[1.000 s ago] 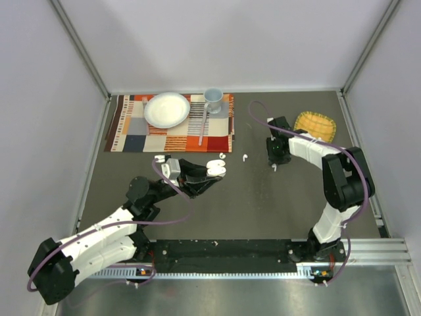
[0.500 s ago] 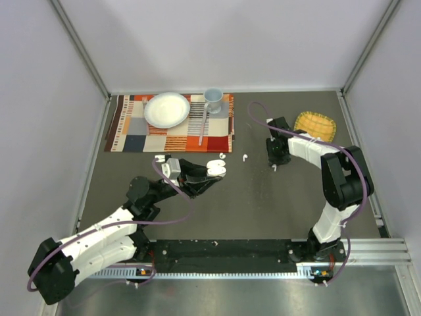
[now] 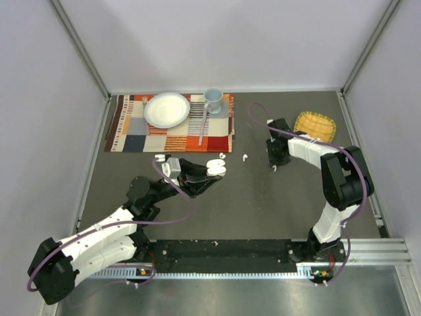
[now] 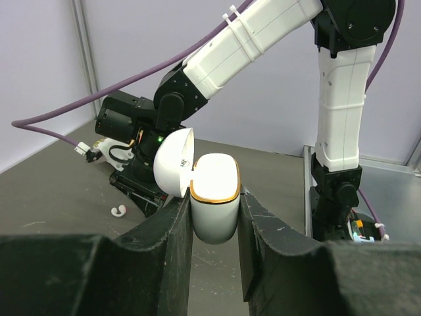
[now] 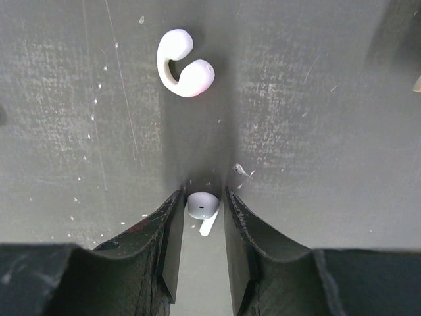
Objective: Insert the wireless bluetooth earbuds into the charging case
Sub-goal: Pick up the right earbud from the center of the board.
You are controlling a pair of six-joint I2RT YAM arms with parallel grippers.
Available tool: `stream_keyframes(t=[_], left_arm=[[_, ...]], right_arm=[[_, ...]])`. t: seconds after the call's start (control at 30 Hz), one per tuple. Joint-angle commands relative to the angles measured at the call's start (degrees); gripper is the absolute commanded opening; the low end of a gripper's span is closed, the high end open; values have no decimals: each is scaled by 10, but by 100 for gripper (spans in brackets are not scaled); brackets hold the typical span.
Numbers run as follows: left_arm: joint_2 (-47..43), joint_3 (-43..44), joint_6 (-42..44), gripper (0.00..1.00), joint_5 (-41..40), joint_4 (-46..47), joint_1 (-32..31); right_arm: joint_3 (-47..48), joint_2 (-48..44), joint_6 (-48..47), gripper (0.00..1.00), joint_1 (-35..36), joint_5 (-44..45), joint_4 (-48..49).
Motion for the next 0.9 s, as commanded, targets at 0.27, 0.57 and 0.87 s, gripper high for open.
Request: stream_keyframes(t=[0.27,0.57,0.87], left_arm=[[2,12,-10,0,-2,14,-1],[-3,10,-12,0,-4,11,-1],[2,11,-18,0,-3,11,-2]], right_arm=[[-15,-2,11,29,-5,0,17],[-23,-19,17,26,-4,-1,18],[-34,-59,26,17,-4,-18,18]])
